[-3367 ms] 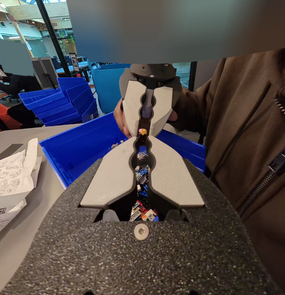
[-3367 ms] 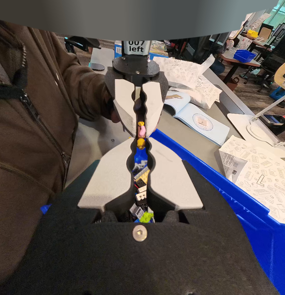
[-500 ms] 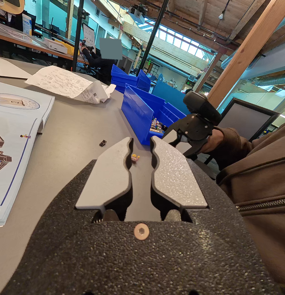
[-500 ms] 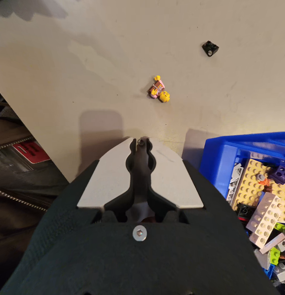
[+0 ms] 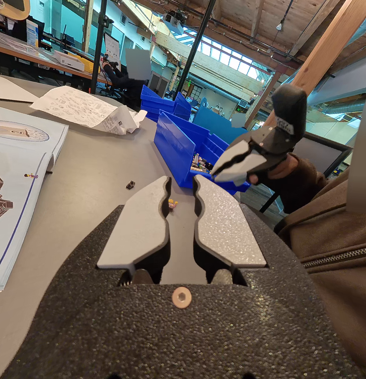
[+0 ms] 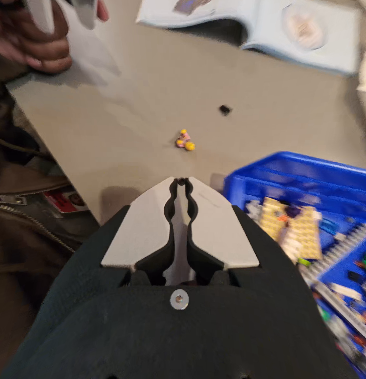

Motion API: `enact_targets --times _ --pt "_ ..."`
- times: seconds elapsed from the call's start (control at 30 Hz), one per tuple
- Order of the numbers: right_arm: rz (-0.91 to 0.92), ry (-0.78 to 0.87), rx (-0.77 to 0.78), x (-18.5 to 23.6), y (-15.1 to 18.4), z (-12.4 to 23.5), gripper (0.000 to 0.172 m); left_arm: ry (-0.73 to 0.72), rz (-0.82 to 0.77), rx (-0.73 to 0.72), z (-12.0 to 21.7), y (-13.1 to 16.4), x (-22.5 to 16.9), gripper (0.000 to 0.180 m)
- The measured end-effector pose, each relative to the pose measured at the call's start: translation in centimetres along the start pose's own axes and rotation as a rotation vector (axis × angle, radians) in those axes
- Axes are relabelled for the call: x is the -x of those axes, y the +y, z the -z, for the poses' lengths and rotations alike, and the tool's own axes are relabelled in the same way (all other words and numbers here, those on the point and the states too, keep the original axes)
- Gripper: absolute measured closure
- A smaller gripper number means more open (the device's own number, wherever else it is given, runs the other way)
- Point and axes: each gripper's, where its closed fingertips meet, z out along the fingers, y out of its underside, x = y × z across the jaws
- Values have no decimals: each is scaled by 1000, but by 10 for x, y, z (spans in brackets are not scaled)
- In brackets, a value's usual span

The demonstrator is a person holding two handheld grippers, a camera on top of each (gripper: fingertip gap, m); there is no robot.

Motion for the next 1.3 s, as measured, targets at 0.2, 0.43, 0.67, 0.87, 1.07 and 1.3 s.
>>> enact_targets --times 0.2,0.43,0.67,0.87,1.07,1.3 --pt "-44 268 65 -79 29 39 151 2 12 20 -2 3 1 161" --pt "-60 479 46 -131 39 91 147 -21 18 43 -5 6 4 161" --pt "-393 616 259 -218 141 151 120 -34 15 90 -17 12 4 161" --pt "-482 499 196 -217 152 155 113 39 37 153 -53 18 -11 161" --pt "-443 504 266 -219 169 163 114 94 -3 205 -88 10 -33 161" --pt "-405 506 242 -220 168 164 119 104 13 308 -142 1 -48 151"
